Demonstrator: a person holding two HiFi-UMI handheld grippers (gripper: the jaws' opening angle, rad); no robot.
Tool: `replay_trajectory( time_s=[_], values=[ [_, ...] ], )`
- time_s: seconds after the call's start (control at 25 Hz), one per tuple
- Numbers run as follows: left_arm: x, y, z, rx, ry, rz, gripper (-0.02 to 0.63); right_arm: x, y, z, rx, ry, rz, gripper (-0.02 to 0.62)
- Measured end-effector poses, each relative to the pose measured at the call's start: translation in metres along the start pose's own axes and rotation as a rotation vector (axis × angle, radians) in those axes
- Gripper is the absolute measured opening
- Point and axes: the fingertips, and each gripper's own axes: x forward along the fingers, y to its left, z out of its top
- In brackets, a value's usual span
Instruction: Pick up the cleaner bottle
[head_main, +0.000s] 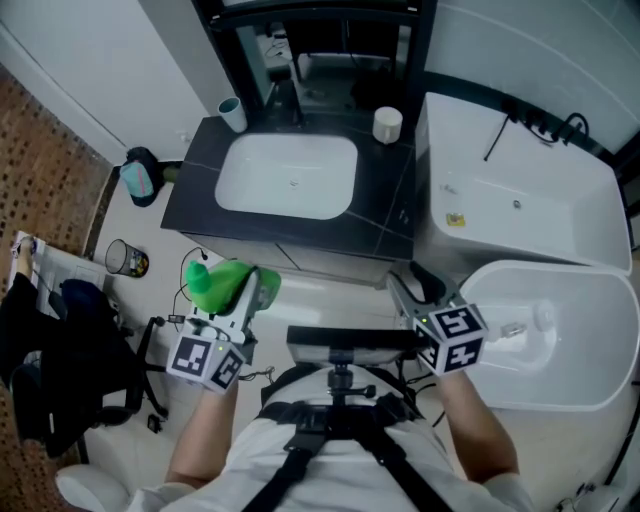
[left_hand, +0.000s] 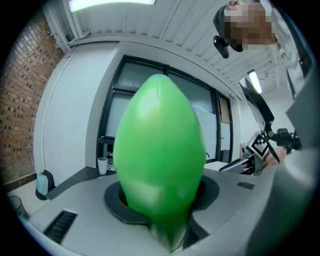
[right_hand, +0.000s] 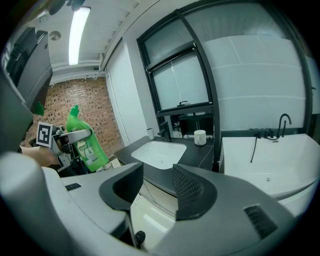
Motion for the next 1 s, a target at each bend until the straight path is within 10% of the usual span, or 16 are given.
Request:
replay_trajectory(
  time_s=[1.0],
  values=[
    [-0.002,0.043,-0.001,-0.004,0.001,-0.093,0.163,0.02,0.042,0.012,-0.032,-0.029,-0.071,0.049]
  ],
)
